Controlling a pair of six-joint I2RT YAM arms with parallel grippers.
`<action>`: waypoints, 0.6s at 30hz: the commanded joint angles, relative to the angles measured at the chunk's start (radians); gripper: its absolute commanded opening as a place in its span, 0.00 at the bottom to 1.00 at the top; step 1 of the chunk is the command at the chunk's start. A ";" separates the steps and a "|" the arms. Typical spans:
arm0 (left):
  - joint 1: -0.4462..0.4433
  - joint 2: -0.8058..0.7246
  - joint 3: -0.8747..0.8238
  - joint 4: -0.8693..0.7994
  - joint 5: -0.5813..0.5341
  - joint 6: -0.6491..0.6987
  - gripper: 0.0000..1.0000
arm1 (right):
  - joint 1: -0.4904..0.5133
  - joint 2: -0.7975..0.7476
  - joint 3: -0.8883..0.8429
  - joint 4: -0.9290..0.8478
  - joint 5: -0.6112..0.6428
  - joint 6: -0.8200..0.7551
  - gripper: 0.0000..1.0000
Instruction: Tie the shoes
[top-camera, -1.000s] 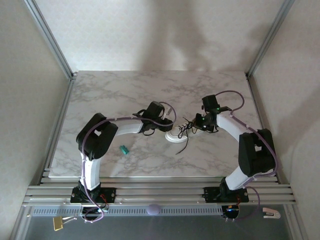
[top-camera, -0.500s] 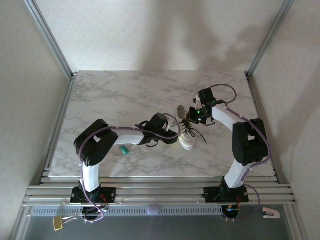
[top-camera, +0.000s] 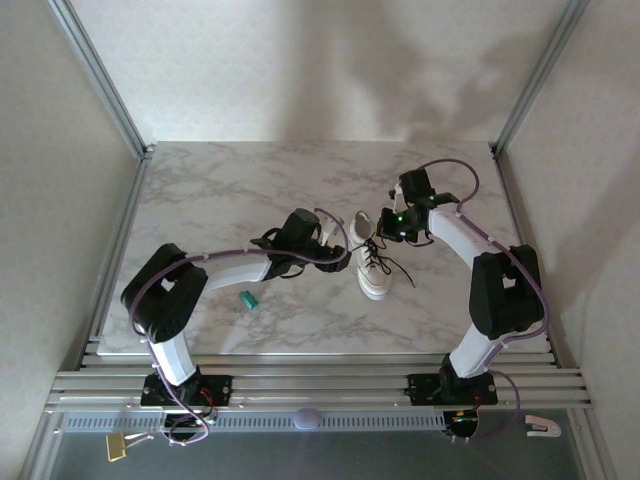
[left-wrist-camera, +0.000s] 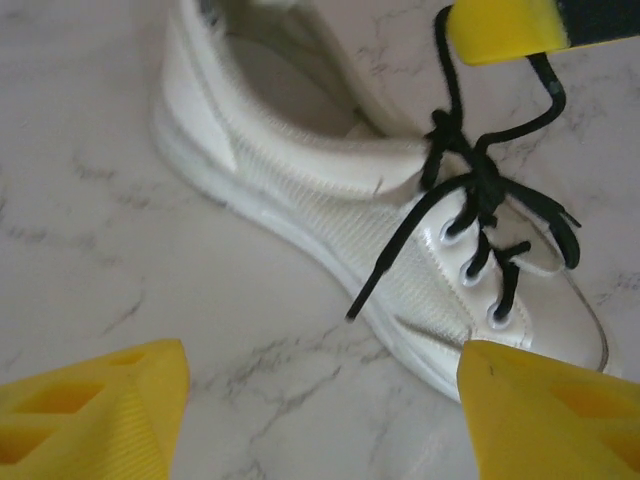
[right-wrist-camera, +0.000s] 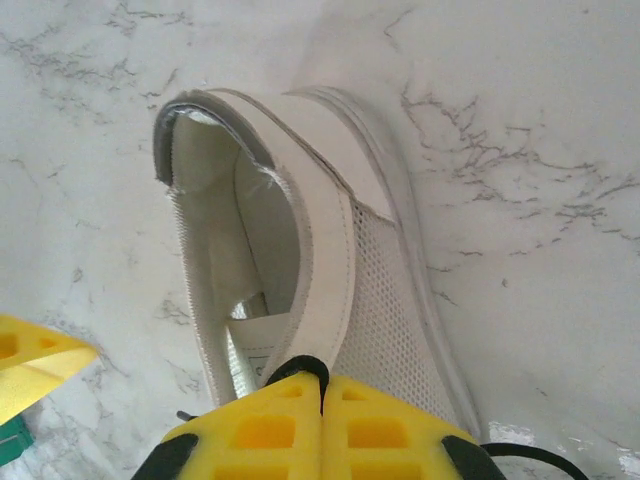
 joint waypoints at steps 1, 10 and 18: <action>0.003 0.061 0.076 -0.073 0.082 0.103 0.73 | 0.011 -0.018 0.029 -0.051 -0.015 -0.016 0.00; 0.017 0.150 0.177 -0.147 0.123 0.182 0.70 | 0.014 -0.031 0.039 -0.057 -0.036 -0.016 0.00; 0.023 0.187 0.220 -0.151 0.140 0.186 0.46 | 0.014 -0.040 0.048 -0.065 -0.045 -0.015 0.00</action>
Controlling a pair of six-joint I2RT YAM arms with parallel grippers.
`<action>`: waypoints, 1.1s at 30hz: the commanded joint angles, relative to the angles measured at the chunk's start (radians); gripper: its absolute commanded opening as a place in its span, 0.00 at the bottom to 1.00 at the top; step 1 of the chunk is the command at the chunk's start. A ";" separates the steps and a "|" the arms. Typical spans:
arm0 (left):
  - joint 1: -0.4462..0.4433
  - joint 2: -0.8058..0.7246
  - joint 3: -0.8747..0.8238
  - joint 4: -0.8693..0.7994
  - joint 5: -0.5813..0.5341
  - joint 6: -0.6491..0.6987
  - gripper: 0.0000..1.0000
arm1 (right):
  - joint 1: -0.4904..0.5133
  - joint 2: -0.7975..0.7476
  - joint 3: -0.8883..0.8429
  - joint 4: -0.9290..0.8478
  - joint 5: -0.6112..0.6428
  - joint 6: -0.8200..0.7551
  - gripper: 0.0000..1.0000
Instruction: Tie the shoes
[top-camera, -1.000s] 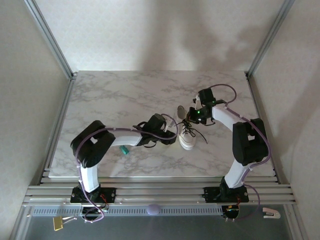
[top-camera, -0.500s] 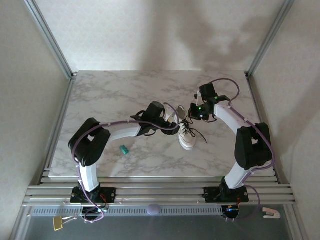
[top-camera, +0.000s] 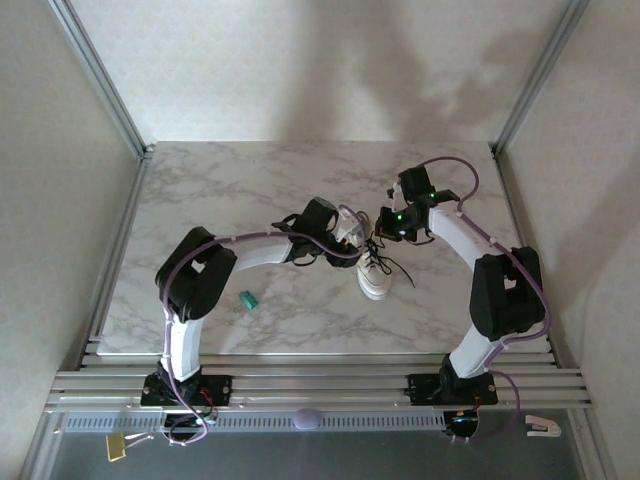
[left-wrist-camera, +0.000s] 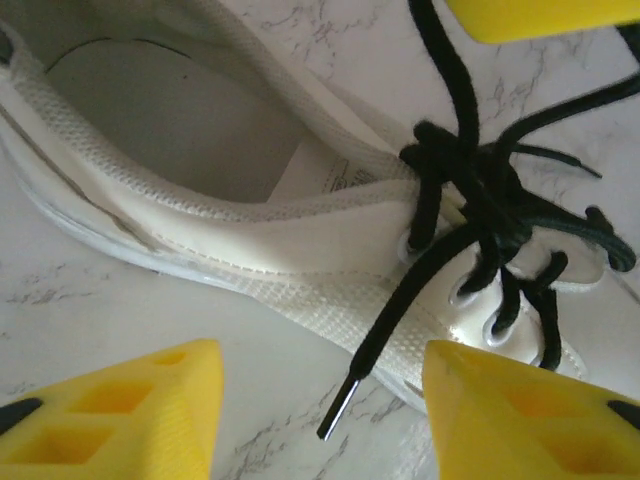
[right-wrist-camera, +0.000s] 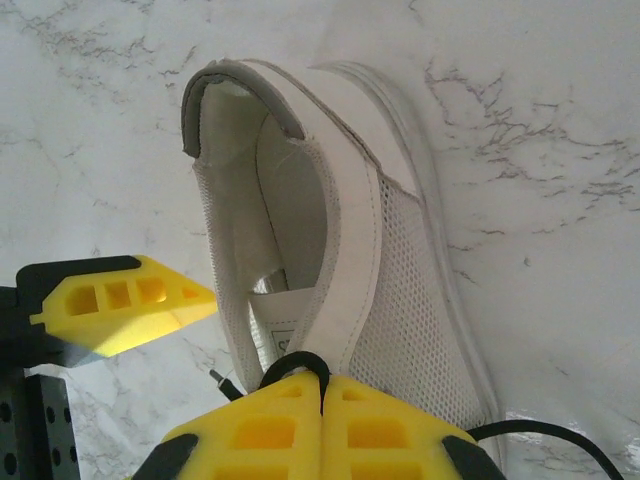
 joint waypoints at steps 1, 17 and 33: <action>0.009 0.019 0.030 -0.018 0.031 0.013 0.40 | 0.010 -0.034 0.035 -0.026 -0.018 -0.014 0.00; 0.010 -0.085 -0.126 0.034 -0.011 -0.049 0.00 | 0.010 -0.048 0.045 -0.036 0.024 -0.015 0.00; 0.041 -0.148 -0.228 0.068 -0.113 -0.125 0.00 | 0.010 -0.059 0.046 -0.036 0.034 -0.020 0.00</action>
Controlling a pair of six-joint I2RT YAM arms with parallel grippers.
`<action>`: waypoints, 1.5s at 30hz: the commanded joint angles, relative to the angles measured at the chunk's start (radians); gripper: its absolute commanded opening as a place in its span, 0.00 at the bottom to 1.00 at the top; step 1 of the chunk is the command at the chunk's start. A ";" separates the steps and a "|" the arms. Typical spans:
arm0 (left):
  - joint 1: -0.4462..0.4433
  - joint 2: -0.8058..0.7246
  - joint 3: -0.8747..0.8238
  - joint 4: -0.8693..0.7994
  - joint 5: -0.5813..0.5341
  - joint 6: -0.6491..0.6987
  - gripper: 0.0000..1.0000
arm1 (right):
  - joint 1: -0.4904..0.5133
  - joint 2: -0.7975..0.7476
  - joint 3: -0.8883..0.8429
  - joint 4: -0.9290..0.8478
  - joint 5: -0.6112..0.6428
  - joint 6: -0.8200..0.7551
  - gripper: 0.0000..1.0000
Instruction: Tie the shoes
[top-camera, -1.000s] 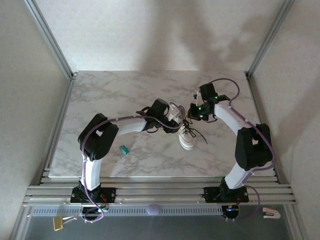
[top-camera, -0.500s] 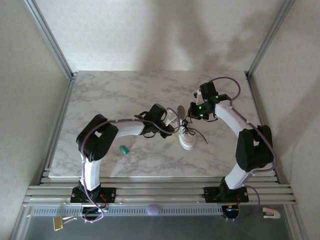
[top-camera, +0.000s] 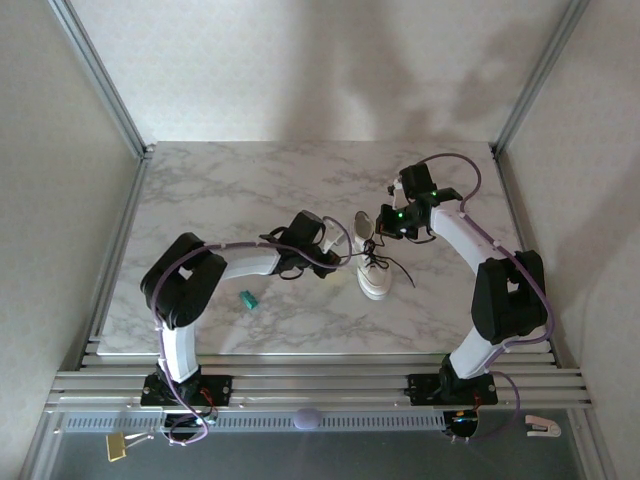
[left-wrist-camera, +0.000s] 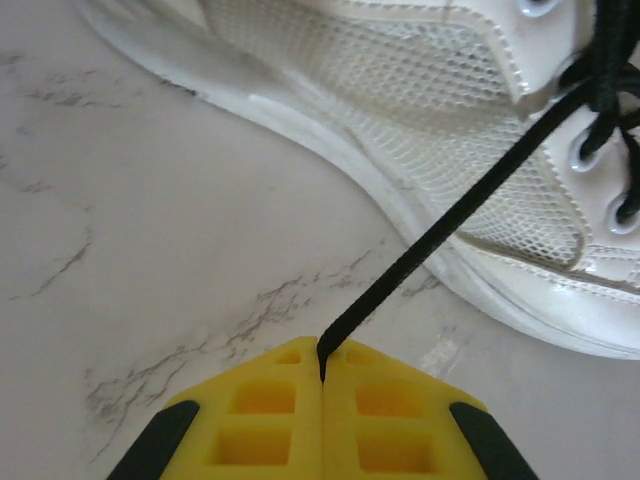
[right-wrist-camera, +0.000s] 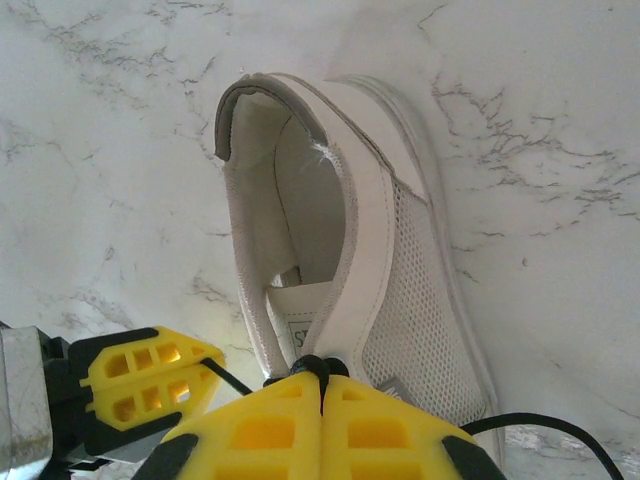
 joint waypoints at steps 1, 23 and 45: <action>0.028 -0.053 -0.028 0.020 -0.064 -0.044 0.00 | 0.006 -0.036 0.027 -0.014 0.026 -0.015 0.00; 0.081 -0.078 -0.067 0.033 -0.155 -0.099 0.00 | 0.006 -0.039 0.025 -0.012 0.017 -0.020 0.00; 0.093 -0.228 -0.061 0.216 0.069 -0.113 0.47 | 0.006 -0.116 -0.069 0.100 -0.121 -0.119 0.00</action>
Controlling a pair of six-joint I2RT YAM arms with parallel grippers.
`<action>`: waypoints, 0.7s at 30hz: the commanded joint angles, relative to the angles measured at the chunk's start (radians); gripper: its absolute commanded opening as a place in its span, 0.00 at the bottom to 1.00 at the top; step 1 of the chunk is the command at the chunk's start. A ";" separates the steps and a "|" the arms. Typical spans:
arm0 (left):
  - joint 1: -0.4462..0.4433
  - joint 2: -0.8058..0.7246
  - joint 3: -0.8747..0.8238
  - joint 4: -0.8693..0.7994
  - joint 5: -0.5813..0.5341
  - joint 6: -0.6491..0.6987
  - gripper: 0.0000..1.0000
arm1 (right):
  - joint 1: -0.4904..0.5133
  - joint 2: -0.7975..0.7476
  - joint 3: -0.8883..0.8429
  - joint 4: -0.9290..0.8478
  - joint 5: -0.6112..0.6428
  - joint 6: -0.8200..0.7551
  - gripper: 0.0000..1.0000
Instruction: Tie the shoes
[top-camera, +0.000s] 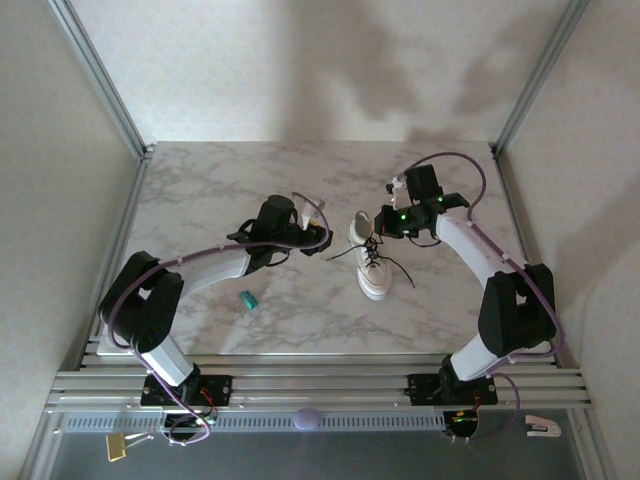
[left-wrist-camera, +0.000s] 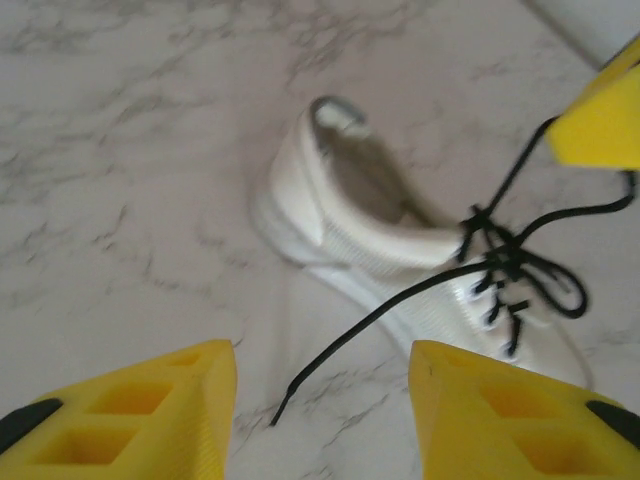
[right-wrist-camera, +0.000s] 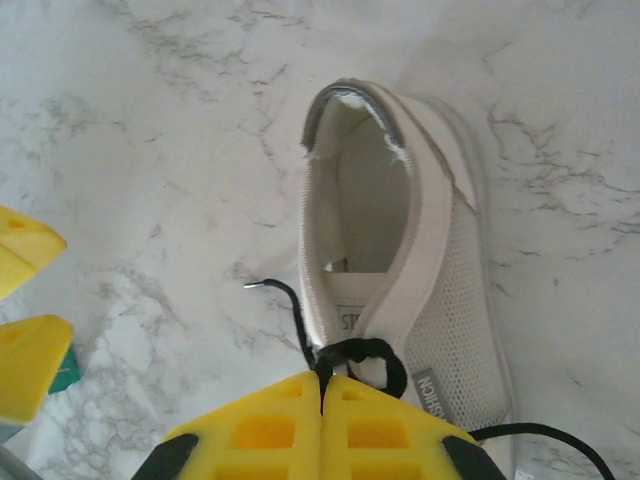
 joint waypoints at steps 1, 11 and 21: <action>0.005 0.030 0.056 0.041 0.108 0.002 0.46 | 0.006 -0.032 -0.018 0.049 -0.050 -0.023 0.00; -0.032 0.139 0.162 0.041 0.152 0.030 0.43 | 0.005 -0.070 -0.030 0.067 -0.061 -0.020 0.00; -0.035 0.158 0.143 0.112 0.216 0.049 0.43 | 0.005 -0.104 -0.043 0.080 -0.079 -0.022 0.00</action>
